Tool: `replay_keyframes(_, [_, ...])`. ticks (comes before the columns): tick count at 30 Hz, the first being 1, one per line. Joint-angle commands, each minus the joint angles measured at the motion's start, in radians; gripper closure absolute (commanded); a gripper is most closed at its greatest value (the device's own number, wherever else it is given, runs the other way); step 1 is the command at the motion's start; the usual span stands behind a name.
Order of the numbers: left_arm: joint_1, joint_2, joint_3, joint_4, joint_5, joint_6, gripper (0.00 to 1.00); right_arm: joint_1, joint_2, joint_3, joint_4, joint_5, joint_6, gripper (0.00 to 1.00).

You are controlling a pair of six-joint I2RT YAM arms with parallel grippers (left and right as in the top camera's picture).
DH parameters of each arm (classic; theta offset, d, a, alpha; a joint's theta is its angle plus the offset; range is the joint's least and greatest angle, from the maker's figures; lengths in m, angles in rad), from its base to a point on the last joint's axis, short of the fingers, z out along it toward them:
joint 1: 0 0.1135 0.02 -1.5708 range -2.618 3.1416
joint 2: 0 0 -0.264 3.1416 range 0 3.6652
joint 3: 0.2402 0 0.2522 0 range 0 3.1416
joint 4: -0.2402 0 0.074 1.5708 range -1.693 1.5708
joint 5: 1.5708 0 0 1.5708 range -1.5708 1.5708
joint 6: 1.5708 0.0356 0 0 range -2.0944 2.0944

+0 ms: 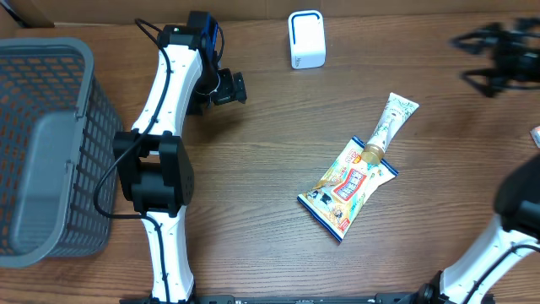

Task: Scan the item barcode
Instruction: 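Move the right gripper to the Pantene tube and grasp its cap end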

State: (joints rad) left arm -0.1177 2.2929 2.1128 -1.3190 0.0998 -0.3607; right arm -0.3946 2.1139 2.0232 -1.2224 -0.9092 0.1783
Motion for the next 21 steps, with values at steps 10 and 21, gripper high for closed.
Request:
replay_keyframes(10, [0.0, -0.004, 0.003, 0.0, -0.006, -0.002, 0.0, 0.506, -0.01, -0.014, -0.193, 1.025, 0.474, 0.12])
replay_keyframes(21, [0.0, -0.004, 0.003, 0.0, -0.006, -0.002, 0.0, 0.529, -0.01, -0.263, -0.052, 1.013, 0.506, 0.18])
